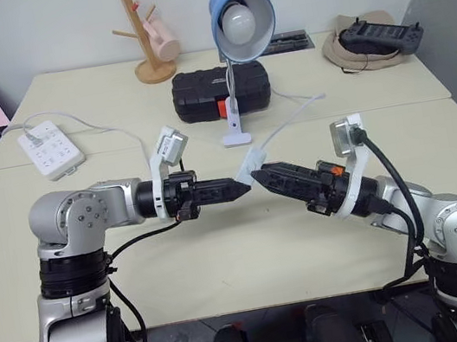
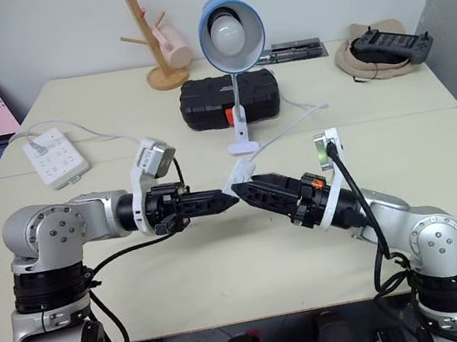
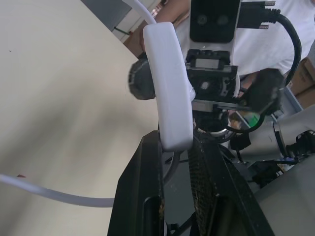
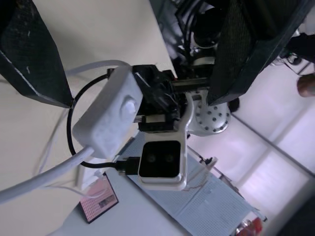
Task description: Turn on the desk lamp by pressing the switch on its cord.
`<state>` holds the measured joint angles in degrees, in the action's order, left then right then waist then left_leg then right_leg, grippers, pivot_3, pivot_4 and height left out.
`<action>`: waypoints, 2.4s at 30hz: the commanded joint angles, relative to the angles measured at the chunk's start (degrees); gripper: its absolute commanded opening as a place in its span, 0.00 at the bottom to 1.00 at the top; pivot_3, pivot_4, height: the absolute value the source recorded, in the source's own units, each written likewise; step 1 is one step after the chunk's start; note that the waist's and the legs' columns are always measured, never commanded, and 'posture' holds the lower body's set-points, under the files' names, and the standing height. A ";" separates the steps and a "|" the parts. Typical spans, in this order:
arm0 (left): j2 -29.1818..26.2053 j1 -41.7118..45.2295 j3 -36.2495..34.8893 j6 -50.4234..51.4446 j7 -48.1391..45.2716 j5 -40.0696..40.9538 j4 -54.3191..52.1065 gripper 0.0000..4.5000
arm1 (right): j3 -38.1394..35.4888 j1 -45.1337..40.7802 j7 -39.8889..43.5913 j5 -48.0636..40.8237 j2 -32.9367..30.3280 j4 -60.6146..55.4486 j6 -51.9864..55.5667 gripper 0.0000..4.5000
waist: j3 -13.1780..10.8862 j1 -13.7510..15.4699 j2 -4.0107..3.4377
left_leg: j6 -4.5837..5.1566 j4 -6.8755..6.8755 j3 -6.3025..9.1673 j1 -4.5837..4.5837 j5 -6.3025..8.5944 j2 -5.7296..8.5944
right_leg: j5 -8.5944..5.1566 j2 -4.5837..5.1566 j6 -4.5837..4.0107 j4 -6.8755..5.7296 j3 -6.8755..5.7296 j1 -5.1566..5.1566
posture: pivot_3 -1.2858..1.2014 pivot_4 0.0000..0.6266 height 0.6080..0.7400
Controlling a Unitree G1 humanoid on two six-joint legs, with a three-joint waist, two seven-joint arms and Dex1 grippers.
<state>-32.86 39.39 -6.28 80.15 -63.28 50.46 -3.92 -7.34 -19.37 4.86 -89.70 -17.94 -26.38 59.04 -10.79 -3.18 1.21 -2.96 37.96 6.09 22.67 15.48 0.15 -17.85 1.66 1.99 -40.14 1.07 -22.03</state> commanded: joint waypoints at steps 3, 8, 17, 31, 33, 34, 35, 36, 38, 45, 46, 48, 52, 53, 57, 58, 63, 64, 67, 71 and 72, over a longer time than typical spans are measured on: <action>-0.28 -0.08 -1.78 0.33 1.80 4.17 -2.48 0.08 | 2.47 -2.18 -3.43 -6.53 -0.33 -0.01 -3.09 1.00 | 0.00 -0.01 0.00 | 0.01 0.01 -0.01 -0.02 0.00 0.00 | 0.00 -0.01 0.00 -0.02 0.00 0.00 | 0.52 0.24 1.00; -0.73 -0.18 -1.54 -0.13 2.58 5.63 -2.62 0.08 | 4.38 -2.94 -3.95 -7.35 -0.72 0.80 -4.21 1.00 | 0.00 -0.02 -0.01 | 0.01 0.00 -0.01 -0.03 0.00 0.04 | 0.00 -0.06 0.00 -0.03 0.01 0.00 | 0.52 0.24 1.00; -1.36 -0.58 -1.01 -0.95 3.39 7.33 -2.95 0.08 | 6.35 -3.62 -3.43 -7.27 -0.82 2.03 -5.79 0.48 | 0.00 0.02 -0.01 | 0.01 0.00 -0.02 -0.01 0.00 0.03 | 0.00 -0.05 0.00 0.00 0.01 -0.02 | 0.52 0.24 1.00; -2.22 -0.74 0.28 -3.13 3.60 7.93 -2.33 0.08 | 6.76 -3.70 -2.24 -7.35 -1.72 2.66 -6.29 0.12 | 0.00 0.08 -0.02 | 0.02 -0.01 -0.02 0.02 0.00 0.04 | 0.00 -0.05 0.00 0.03 0.01 -0.03 | 0.52 0.24 1.00; -2.12 -0.51 0.32 -3.19 3.79 8.00 -2.30 0.08 | 6.77 -3.80 -2.49 -6.03 -2.16 2.46 -6.36 0.12 | -0.01 0.08 -0.02 | 0.02 -0.02 -0.02 0.02 0.01 0.04 | 0.00 -0.05 0.00 0.03 0.01 -0.03 | 0.52 0.24 1.00; -2.12 -0.45 0.32 -3.19 3.86 8.07 -2.30 0.08 | 6.80 -3.84 -2.57 -5.47 -2.36 2.33 -6.39 0.12 | -0.01 0.09 -0.02 | 0.02 -0.02 -0.02 0.02 0.01 0.05 | 0.00 -0.05 0.00 0.03 0.01 -0.03 | 0.52 0.24 1.00; -2.15 -0.38 0.35 -3.23 3.89 8.10 -2.29 0.08 | 6.78 -3.83 -2.51 -5.44 -2.49 2.29 -6.38 0.12 | -0.01 0.10 -0.02 | 0.02 -0.02 -0.02 0.02 0.01 0.04 | 0.00 -0.05 0.00 0.04 0.02 -0.03 | 0.52 0.24 1.00; -2.23 -0.38 0.38 -3.29 3.89 8.17 -2.29 0.08 | 6.81 -3.80 -2.46 -5.55 -2.53 2.26 -6.39 0.12 | -0.01 0.11 -0.02 | 0.02 -0.02 -0.02 0.02 0.01 0.04 | 0.00 -0.05 0.00 0.04 0.02 -0.03 | 0.52 0.24 1.00; -2.45 -0.35 0.60 -3.62 3.79 8.11 -2.32 0.08 | 6.83 -3.83 -2.01 -5.74 -2.66 2.27 -6.39 0.28 | -0.01 0.12 -0.02 | 0.02 -0.02 -0.02 0.02 0.01 0.04 | 0.00 -0.05 0.00 0.05 0.01 -0.03 | 0.52 0.24 1.00; -5.91 2.62 3.85 -8.10 0.20 4.31 0.43 0.08 | 3.90 -0.69 -1.34 -8.09 -8.56 0.87 -5.47 0.60 | -0.01 0.23 -0.03 | 0.02 -0.03 -0.02 0.06 0.01 0.10 | 0.00 -0.06 0.00 0.08 -0.01 -0.05 | 0.52 0.24 1.00; -6.65 2.87 4.87 -9.35 -0.82 3.18 0.56 0.08 | 3.39 -0.04 -1.16 -8.40 -9.80 0.46 -5.28 0.64 | -0.01 0.27 -0.03 | 0.02 -0.03 -0.02 0.07 0.01 0.10 | 0.00 -0.05 0.00 0.09 -0.01 -0.05 | 0.52 0.24 1.00; -8.26 3.15 7.39 -12.78 -3.35 0.29 0.86 0.08 | 2.39 1.45 -0.03 -7.20 -13.46 -0.92 -4.29 0.74 | -0.02 0.34 -0.03 | 0.02 -0.04 -0.03 0.10 0.01 0.11 | 0.00 -0.05 0.00 0.12 -0.01 -0.05 | 0.52 0.24 1.00; -11.07 3.48 13.43 -22.45 -8.50 -7.80 2.35 0.08 | 1.27 3.83 4.28 -1.52 -21.09 -4.36 -2.80 0.96 | -0.04 0.64 -0.08 | 0.02 -0.06 -0.07 0.12 0.01 0.16 | 0.00 -0.06 0.01 0.16 -0.01 -0.06 | 0.52 0.24 1.00; -11.62 4.24 16.36 -27.68 -10.18 -12.22 3.96 0.08 | 0.69 4.25 5.75 1.54 -24.10 -5.72 -2.49 0.99 | -0.05 0.65 -0.08 | 0.02 -0.06 -0.13 0.12 0.01 0.20 | 0.00 -0.06 0.01 0.16 -0.03 -0.06 | 0.52 0.24 1.00; -11.92 7.27 26.07 -48.20 -14.74 -28.28 12.02 0.08 | 2.22 5.30 9.77 13.84 -32.98 -10.60 -2.26 0.99 | -0.07 1.34 -0.14 | 0.03 -0.02 -0.36 0.14 0.01 0.19 | 0.00 -0.27 0.01 0.20 -0.02 -0.07 | 0.52 0.24 1.00; -11.66 7.85 28.08 -53.92 -15.30 -32.19 14.65 0.08 | 2.80 5.68 10.75 15.55 -33.92 -11.31 -2.45 0.99 | -0.07 1.37 -0.13 | 0.03 -0.05 -0.38 0.13 0.01 0.22 | 0.00 -0.26 0.01 0.19 0.00 -0.08 | 0.52 0.24 1.00; -7.35 11.91 33.54 -73.75 -16.14 -44.75 28.29 0.08 | 3.93 7.69 14.04 21.88 -35.24 -13.66 -3.84 0.99 | -0.07 1.50 -0.11 | 0.03 -0.05 -0.39 0.25 0.02 0.19 | 0.00 -0.26 0.00 0.27 0.00 -0.13 | 0.52 0.24 1.00; -6.58 12.57 34.27 -77.09 -16.03 -46.77 30.69 0.08 | 4.08 8.10 14.35 22.98 -35.17 -13.95 -4.02 0.99 | -0.07 1.56 -0.11 | 0.03 -0.04 -0.40 0.29 0.02 0.19 | 0.00 -0.25 0.00 0.27 0.02 -0.16 | 0.52 0.24 1.00; -4.17 14.24 34.91 -83.53 -16.72 -50.12 36.68 0.08 | 3.96 9.91 15.33 25.58 -34.83 -14.74 -4.39 0.99 | -0.09 1.61 -0.09 | 0.04 -0.01 -0.37 0.31 0.02 0.22 | 0.00 -0.22 0.01 0.26 -0.03 -0.15 | 0.52 0.24 1.00; -1.87 15.77 33.95 -87.94 -18.36 -51.56 42.33 0.26 | 3.01 12.00 15.70 27.26 -34.06 -15.45 -4.83 1.00 | -0.09 1.51 -0.08 | 0.04 0.00 -0.34 0.30 0.02 0.21 | 0.00 -0.24 0.01 0.23 -0.06 -0.15 | 0.52 0.24 1.00; -1.33 16.16 33.54 -88.84 -18.54 -51.71 43.61 0.34 | 2.74 12.48 15.79 27.60 -33.89 -15.61 -4.92 1.00 | -0.09 1.50 -0.08 | 0.04 0.00 -0.35 0.30 0.02 0.21 | 0.00 -0.24 0.01 0.22 -0.05 -0.15 | 0.52 0.24 1.00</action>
<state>-34.55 53.95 28.99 -6.37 -81.08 -0.87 38.23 -2.76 -7.15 20.02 -62.53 -51.97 -39.99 55.49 -10.88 -1.68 1.13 -2.92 37.96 5.74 22.96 15.50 0.36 -17.84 1.42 2.00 -39.92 1.02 -22.17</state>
